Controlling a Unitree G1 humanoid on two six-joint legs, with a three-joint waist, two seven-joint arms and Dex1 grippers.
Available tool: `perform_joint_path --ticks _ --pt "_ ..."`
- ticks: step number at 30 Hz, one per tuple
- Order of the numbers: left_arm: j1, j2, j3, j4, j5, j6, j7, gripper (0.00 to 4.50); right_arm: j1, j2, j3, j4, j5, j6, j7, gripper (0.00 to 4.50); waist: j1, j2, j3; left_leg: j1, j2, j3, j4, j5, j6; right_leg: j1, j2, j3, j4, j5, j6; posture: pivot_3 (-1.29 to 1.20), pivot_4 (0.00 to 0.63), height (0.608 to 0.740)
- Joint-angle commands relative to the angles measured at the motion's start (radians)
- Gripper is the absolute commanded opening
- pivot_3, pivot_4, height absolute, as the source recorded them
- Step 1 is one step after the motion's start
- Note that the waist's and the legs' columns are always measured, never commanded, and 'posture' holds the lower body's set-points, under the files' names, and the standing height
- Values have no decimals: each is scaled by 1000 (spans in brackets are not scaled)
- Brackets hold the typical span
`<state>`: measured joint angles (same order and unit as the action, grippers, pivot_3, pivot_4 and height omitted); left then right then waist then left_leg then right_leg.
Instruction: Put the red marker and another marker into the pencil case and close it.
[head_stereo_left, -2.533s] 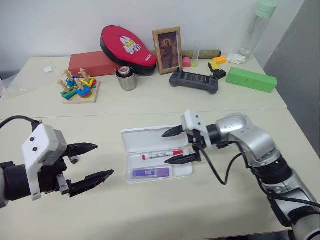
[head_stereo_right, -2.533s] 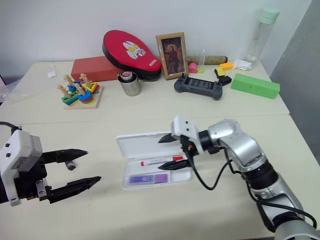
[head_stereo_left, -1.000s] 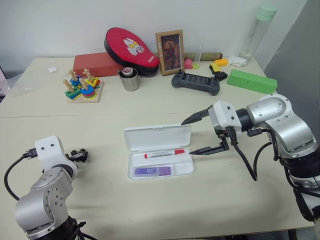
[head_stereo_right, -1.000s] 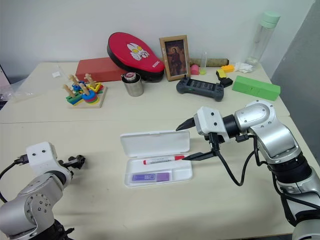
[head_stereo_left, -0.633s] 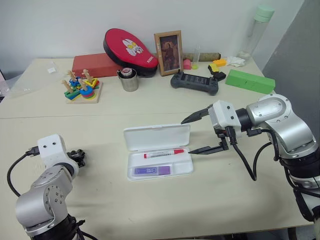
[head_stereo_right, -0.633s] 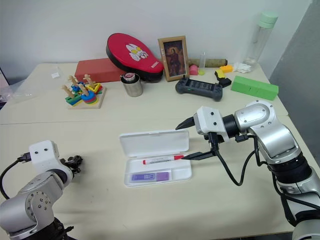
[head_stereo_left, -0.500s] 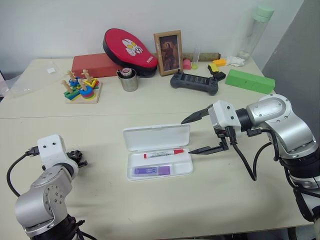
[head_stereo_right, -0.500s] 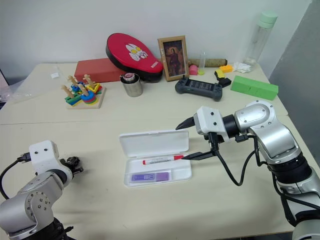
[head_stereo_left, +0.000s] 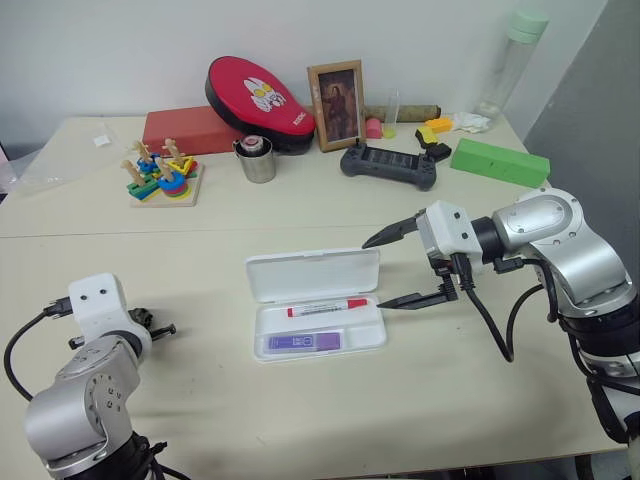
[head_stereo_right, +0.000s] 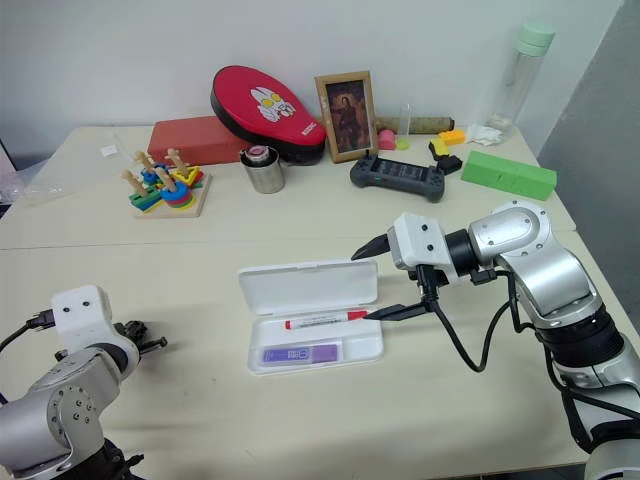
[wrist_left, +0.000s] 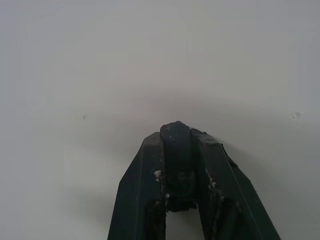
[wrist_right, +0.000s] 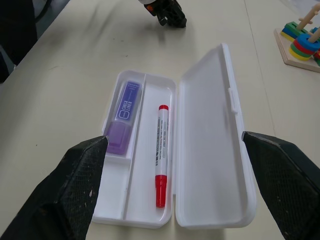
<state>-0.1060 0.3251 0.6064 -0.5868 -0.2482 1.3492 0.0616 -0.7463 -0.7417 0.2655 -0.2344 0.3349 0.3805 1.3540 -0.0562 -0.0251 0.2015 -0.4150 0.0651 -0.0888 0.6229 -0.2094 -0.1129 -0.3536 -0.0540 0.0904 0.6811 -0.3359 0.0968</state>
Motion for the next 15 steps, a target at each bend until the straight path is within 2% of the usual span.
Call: perform_joint_path --ticks 1,8,15 --pt "0 132 40 -78 -24 12 -99 442 17 -36 -29 -27 16 -18 34 4500 2 0 0 0 0 0 0 0 0 0 0 0 0 0 0 0 150 740" --pt "-41 344 110 -185 -263 77 -424 442 59 -99 -25 -6 -19 -85 80 4500 10 -2 1 0 0 0 0 0 0 0 0 0 -1 0 0 0 150 740" --pt "-108 496 162 -225 -437 58 -613 442 77 -131 -13 38 -75 -170 97 4500 5 -2 2 -1 0 0 -1 0 0 0 0 0 -1 0 0 0 150 740"
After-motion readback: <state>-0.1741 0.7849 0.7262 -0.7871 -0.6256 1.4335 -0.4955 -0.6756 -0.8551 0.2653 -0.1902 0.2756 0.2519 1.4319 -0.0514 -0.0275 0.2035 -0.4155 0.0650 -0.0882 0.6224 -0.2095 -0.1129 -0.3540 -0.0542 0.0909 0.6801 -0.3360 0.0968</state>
